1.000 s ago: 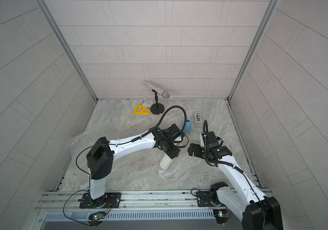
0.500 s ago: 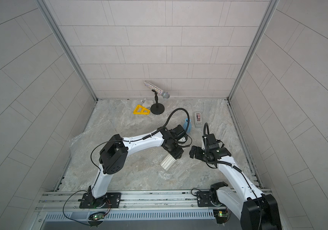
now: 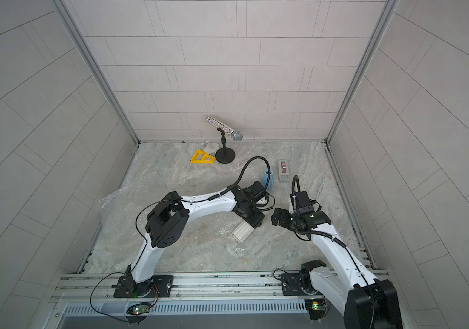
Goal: Wrap vases in bubble wrap
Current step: Place the vase in bubble wrap, then wrap the vase in bubble wrap.
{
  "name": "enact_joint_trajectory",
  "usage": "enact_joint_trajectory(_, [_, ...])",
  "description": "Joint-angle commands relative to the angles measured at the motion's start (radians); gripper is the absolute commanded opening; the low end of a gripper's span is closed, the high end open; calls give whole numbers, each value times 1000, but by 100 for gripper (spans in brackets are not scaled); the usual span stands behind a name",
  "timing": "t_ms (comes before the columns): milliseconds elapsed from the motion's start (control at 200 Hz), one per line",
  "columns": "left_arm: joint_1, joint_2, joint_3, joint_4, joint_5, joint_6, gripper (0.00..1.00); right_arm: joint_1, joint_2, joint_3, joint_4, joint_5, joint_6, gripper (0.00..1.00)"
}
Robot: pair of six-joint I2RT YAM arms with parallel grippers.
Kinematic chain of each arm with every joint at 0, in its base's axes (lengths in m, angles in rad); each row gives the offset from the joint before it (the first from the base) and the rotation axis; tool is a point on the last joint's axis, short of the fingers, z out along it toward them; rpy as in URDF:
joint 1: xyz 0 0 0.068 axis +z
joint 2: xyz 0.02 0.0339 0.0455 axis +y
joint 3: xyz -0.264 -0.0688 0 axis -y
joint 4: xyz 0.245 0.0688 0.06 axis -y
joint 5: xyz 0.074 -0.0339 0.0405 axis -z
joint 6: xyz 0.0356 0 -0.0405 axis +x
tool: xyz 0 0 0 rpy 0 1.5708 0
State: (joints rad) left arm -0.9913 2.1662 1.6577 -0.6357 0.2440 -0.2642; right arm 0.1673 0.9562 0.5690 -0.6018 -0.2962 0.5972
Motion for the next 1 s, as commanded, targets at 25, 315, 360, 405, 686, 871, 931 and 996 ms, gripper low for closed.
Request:
enact_joint_trajectory(25, [-3, -56, -44, 64, -6, -18, 75, 5, -16, -9, -10, -4, 39, 94])
enact_joint_trajectory(315, [3, -209, -201, 131, 0, -55, 82, 154, -19, -85, 72, 34, 239, 78])
enact_joint_trajectory(360, [3, -244, -247, 160, 12, -71, 82, 181, -14, -105, 104, 46, 284, 75])
enact_joint_trajectory(405, [3, -272, -283, 184, 30, -82, 82, 204, -5, -126, 147, 42, 324, 73])
enact_joint_trajectory(686, [6, -339, -420, 278, 51, -124, 81, 271, 133, -153, 294, 15, 472, 53])
enact_joint_trajectory(871, [11, -324, -424, 284, 40, -135, 76, 278, 222, -179, 393, -16, 524, 38])
enact_joint_trajectory(931, [11, -324, -426, 287, 38, -140, 74, 277, 224, -182, 411, -8, 526, 31])
enact_joint_trajectory(996, [11, -328, -433, 295, 40, -148, 71, 277, 211, -182, 412, 0, 527, 22])
